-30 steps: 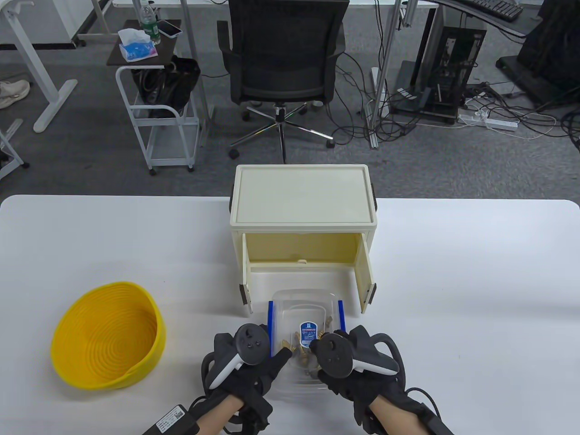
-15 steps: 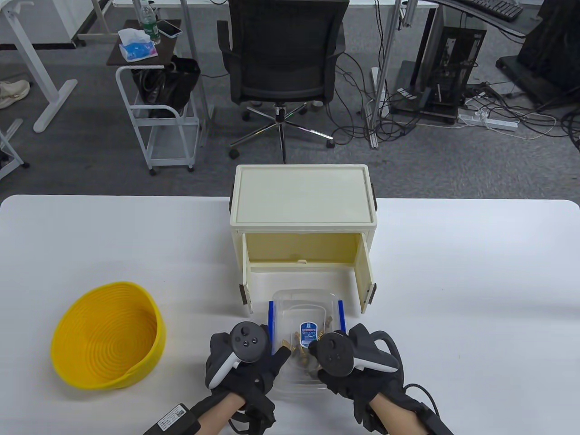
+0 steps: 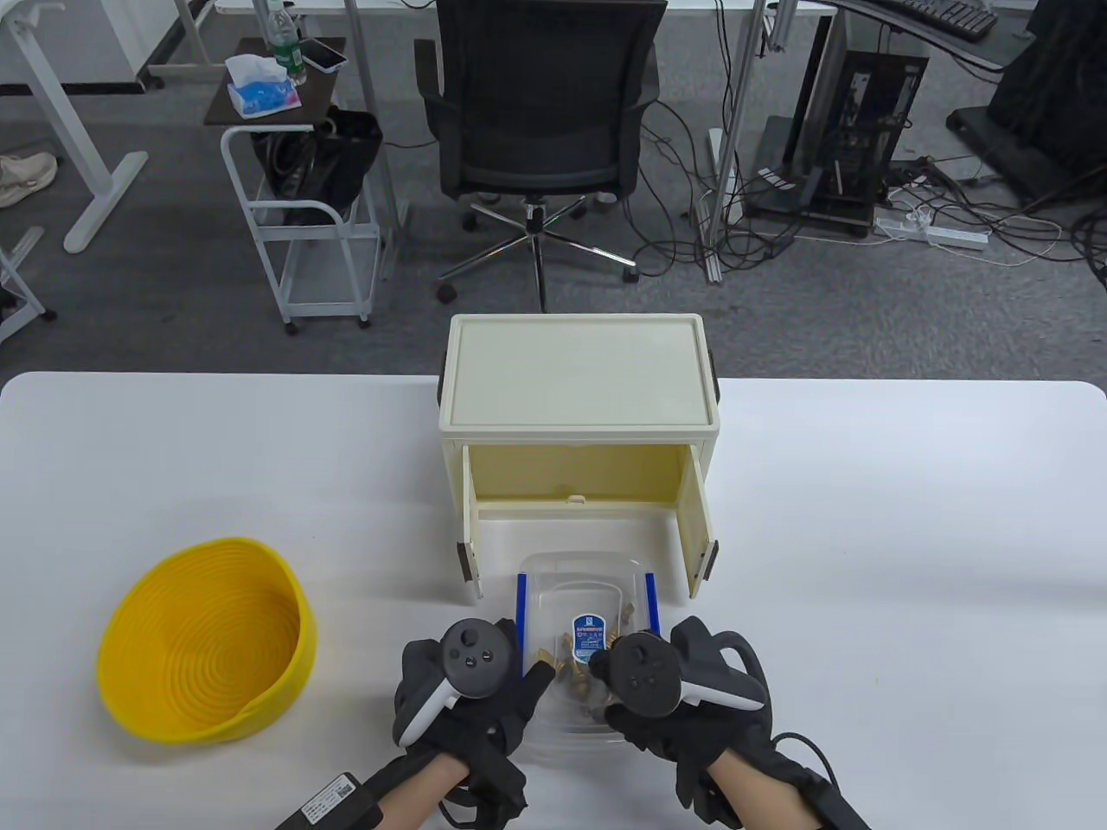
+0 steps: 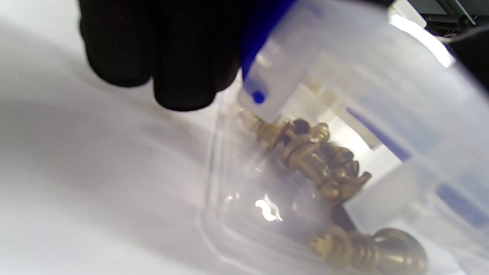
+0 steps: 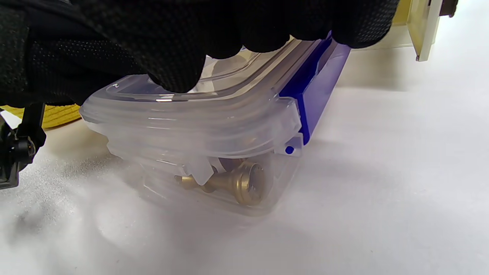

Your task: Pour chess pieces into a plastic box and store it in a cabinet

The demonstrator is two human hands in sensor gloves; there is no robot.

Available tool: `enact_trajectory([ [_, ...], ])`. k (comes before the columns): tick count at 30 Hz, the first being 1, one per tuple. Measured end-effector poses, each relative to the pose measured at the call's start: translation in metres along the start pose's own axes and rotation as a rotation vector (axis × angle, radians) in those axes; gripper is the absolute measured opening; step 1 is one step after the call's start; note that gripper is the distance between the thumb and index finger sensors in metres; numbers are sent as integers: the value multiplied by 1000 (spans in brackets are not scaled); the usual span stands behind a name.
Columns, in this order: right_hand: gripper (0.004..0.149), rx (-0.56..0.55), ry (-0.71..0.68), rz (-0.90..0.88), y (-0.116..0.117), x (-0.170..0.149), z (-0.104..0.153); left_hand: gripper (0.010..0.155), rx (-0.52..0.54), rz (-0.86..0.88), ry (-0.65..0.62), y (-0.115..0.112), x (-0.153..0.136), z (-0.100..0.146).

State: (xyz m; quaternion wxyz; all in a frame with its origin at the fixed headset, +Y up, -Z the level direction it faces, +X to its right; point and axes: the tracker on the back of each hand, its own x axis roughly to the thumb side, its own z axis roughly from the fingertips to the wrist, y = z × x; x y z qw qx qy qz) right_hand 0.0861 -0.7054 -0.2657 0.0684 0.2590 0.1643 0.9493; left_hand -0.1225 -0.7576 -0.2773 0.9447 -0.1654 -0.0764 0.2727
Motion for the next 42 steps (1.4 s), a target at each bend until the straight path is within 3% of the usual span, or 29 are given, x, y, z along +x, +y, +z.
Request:
enact_trajectory([
  [6, 62, 4, 10, -48, -3, -4, 1, 76, -8, -1, 2, 2, -2, 0],
  [11, 60, -34, 16, -139, -6, -13, 3, 78, 49, -59, 2, 8, -6, 4],
  [16, 61, -165, 66, -198, -16, -25, 11, 76, 196, -139, -26, 31, -5, 15],
  [21, 65, -266, 209, -244, -22, -34, 19, 73, 380, -215, -68, 54, -4, 27],
  [24, 71, -273, 300, -319, -20, -41, 21, 73, 487, -285, -81, 63, -6, 36],
  [26, 77, -214, 351, -358, -17, -45, 20, 73, 538, -327, -80, 69, -9, 41],
  [34, 91, -95, 395, -632, 14, -65, 5, 72, 550, -278, -36, 85, -25, 42],
  [42, 85, -129, 406, -930, 42, -79, -5, 72, 530, -253, -16, 89, -32, 38],
])
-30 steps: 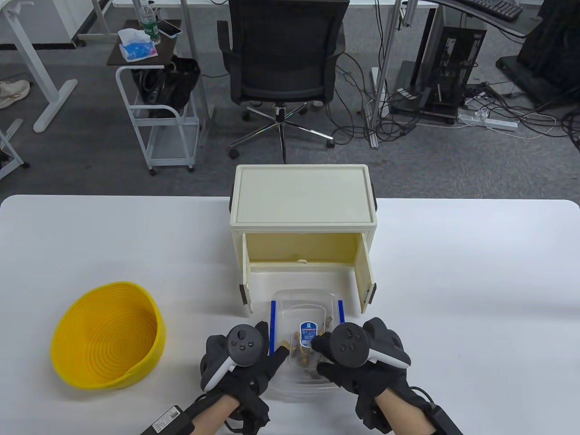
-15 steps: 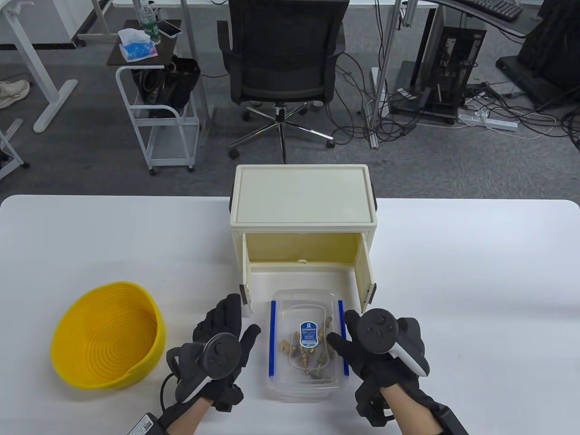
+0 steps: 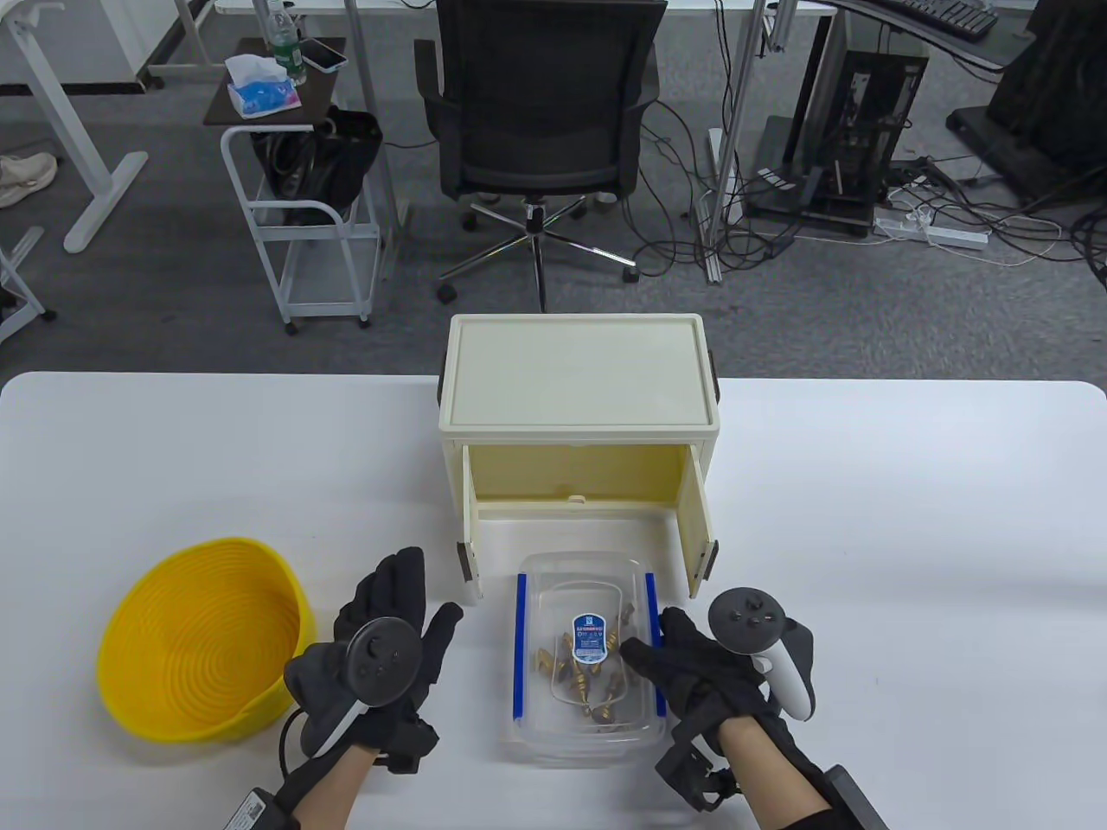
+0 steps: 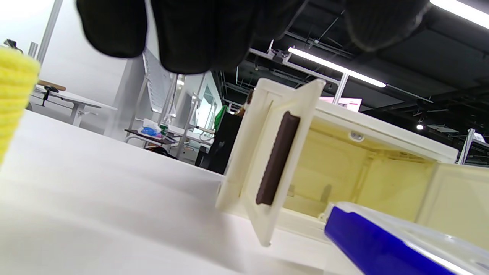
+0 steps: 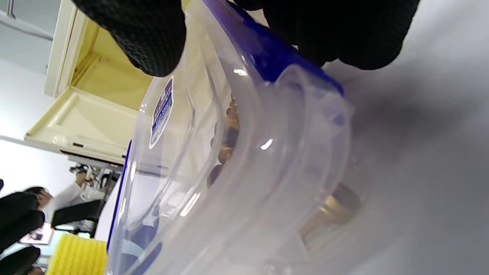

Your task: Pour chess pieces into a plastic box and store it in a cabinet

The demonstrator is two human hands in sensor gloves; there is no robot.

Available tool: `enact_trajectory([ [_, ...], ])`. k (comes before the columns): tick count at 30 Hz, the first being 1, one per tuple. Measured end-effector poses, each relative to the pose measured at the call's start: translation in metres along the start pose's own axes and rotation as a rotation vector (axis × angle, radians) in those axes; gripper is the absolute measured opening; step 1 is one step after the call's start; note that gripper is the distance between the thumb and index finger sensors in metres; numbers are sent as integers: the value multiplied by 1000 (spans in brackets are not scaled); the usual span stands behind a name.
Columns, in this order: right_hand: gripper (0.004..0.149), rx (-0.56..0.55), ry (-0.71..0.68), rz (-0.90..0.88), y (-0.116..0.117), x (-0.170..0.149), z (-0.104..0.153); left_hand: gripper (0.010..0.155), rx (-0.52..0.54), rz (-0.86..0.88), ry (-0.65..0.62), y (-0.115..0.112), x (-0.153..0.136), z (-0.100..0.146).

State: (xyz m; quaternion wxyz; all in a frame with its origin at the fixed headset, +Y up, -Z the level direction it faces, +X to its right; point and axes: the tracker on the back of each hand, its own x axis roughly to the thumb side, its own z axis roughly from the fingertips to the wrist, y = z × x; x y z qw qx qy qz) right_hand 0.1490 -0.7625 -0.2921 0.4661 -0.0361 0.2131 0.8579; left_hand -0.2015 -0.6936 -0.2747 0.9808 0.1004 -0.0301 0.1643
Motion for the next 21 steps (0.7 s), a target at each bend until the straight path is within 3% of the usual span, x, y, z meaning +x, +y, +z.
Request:
enact_trajectory([
  [14, 85, 84, 7, -292, 1, -24, -14, 71, -13, 45, 13, 1, -6, -2],
  [21, 85, 69, 2, -357, 7, -29, -13, 71, -6, 77, 49, 4, -16, -6],
])
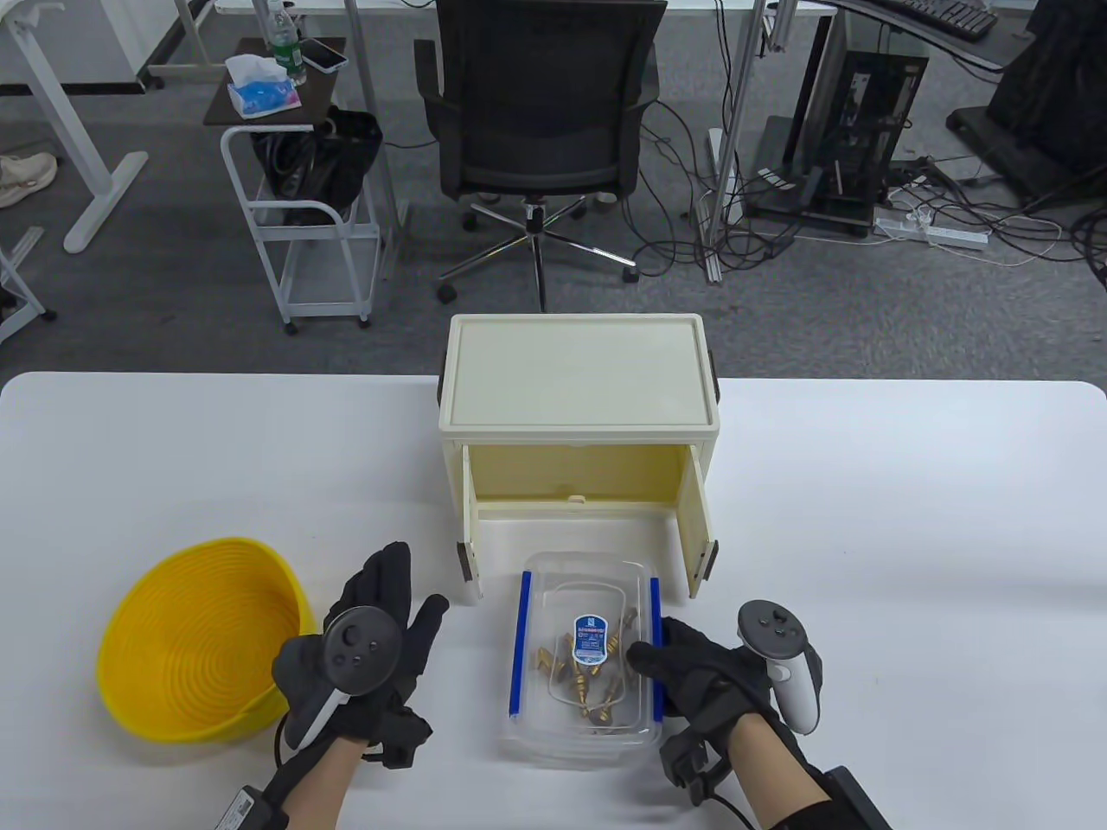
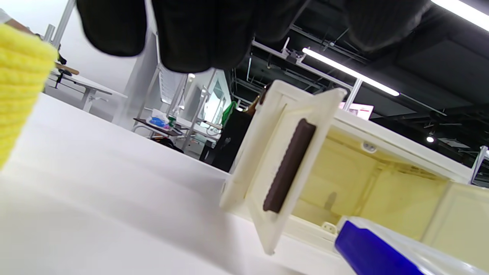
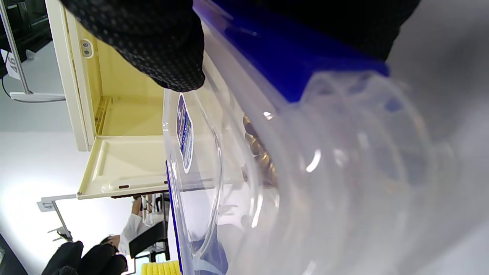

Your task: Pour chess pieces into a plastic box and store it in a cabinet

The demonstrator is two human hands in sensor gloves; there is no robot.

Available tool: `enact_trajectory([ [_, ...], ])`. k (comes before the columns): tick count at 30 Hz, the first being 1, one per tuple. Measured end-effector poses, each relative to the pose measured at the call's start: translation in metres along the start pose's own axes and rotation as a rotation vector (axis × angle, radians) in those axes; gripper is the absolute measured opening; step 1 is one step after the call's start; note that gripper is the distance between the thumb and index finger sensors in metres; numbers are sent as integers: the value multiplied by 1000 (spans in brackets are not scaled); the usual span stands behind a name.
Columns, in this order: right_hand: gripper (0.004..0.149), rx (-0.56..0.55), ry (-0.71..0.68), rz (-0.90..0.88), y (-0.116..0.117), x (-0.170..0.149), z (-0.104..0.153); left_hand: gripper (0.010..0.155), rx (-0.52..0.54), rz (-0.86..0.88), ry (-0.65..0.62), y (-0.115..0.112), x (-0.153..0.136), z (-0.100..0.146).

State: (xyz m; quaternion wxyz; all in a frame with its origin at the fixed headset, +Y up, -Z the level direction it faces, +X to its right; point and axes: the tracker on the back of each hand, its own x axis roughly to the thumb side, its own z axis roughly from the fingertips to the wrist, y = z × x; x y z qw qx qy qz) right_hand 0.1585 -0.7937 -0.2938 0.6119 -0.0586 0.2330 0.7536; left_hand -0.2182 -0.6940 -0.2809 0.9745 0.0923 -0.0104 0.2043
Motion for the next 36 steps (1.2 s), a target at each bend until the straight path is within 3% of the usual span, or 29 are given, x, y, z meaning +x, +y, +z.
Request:
enact_trajectory([
  [8, 85, -137, -27, -108, 6, 11, 5, 71, 55, 44, 15, 12, -7, -1],
  [19, 86, -358, -21, -160, 31, 54, 0, 71, 109, 61, 13, 25, -9, 0],
  [29, 87, -541, 51, -150, 57, 82, -37, 72, 116, 90, 38, 29, -15, -2],
  [36, 87, -618, 64, -271, 69, 97, -74, 72, 133, 94, 44, 32, -18, -4],
])
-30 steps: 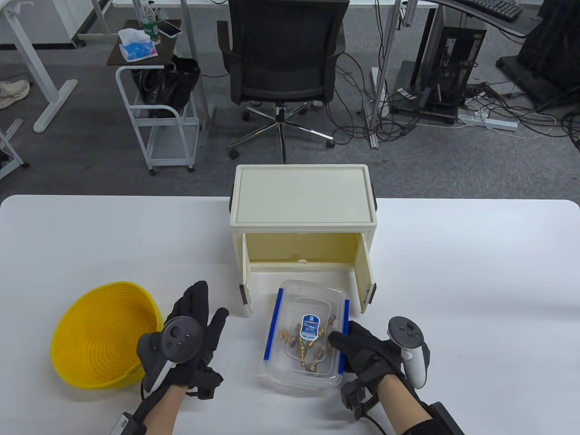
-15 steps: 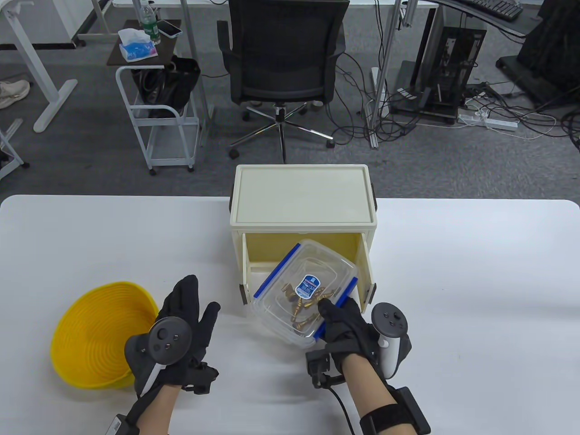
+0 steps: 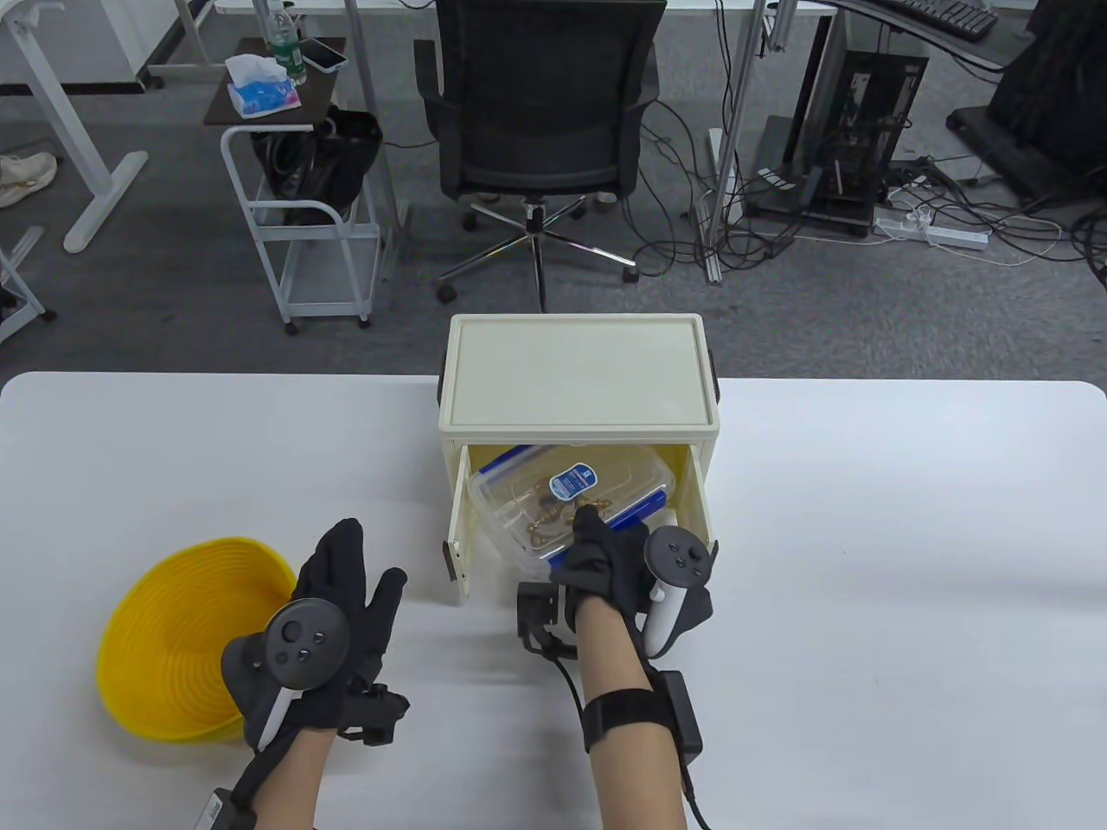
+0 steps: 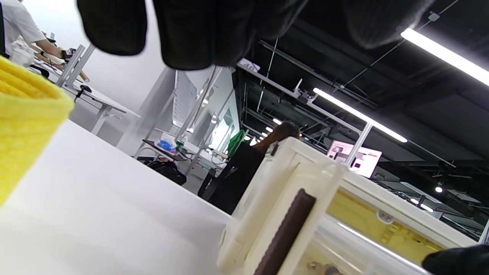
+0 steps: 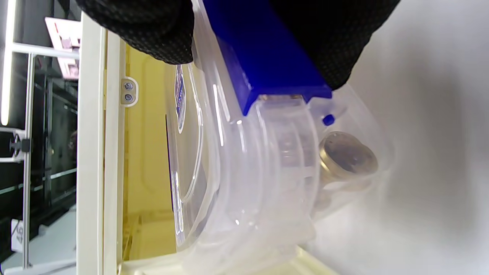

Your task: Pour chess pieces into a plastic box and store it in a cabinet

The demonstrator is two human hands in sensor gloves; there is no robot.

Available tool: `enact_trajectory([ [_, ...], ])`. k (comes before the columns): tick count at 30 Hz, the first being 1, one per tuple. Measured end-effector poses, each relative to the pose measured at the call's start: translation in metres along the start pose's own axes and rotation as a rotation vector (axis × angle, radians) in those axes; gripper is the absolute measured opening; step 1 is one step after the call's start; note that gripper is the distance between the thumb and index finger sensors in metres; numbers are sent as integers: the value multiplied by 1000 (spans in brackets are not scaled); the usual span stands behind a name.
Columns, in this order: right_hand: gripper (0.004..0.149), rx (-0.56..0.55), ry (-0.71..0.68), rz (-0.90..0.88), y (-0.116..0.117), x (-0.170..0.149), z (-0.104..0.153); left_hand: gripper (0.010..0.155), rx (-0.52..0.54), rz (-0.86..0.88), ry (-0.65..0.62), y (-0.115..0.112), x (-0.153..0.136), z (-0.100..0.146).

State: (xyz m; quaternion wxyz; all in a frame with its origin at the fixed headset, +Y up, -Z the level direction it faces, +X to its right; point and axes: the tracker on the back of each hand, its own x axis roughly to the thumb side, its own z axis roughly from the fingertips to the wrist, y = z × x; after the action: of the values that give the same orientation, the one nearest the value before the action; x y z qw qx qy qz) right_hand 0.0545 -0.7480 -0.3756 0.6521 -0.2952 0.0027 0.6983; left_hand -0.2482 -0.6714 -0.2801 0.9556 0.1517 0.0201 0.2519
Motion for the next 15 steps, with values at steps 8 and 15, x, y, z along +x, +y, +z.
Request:
enact_trajectory([
  [8, 86, -85, 17, -234, 40, 6, -50, 72, 0, 5, 13, -1, -3, -4],
  [15, 83, -131, 76, -356, 62, 1, -78, 72, -8, 19, 33, -3, -8, -8],
])
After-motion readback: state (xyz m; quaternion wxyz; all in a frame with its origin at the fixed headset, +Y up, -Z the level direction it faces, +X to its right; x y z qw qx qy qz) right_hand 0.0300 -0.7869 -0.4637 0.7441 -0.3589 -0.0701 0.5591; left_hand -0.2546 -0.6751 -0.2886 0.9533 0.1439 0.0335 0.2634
